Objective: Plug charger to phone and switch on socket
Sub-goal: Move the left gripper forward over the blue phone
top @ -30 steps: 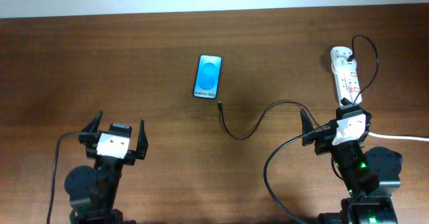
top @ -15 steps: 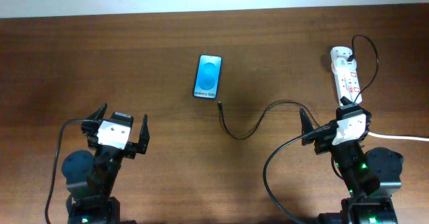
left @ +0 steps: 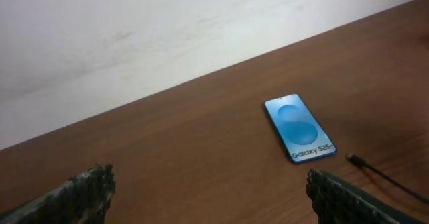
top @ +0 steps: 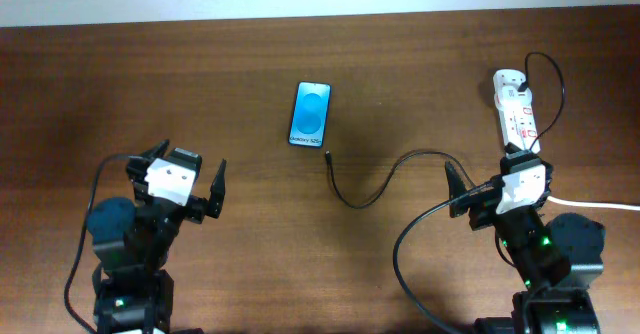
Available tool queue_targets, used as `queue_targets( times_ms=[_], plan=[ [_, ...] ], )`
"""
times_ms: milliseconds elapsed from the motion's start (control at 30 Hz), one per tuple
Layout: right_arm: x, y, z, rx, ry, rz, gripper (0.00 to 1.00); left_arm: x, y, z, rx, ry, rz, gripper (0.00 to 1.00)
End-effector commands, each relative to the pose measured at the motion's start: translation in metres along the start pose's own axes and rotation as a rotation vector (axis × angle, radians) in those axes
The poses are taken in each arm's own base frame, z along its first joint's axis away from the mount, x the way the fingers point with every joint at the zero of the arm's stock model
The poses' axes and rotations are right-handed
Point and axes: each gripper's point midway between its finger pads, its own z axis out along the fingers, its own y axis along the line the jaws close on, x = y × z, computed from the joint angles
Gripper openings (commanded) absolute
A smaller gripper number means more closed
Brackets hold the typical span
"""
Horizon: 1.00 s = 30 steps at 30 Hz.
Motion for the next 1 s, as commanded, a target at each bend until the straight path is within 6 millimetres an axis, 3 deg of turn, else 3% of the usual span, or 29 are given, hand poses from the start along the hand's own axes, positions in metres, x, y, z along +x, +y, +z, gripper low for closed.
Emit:
queue_targets(
  times_ms=[0,400,800,967],
  plan=[
    [-0.017,-0.002,0.002,-0.009,0.002,0.01,0.98,-0.018,0.0,0.003,0.043,-0.028,-0.01,0.99],
    [-0.032,-0.005,0.019,-0.06,0.157,0.058,0.98,-0.021,0.005,0.021,0.114,0.118,-0.083,0.99],
    [-0.033,-0.007,0.042,-0.11,0.293,0.105,0.98,-0.038,0.015,0.043,0.217,0.316,-0.19,0.99],
    [-0.037,-0.009,0.045,-0.128,0.372,0.093,0.98,-0.05,0.016,0.061,0.293,0.396,-0.243,0.99]
  ],
)
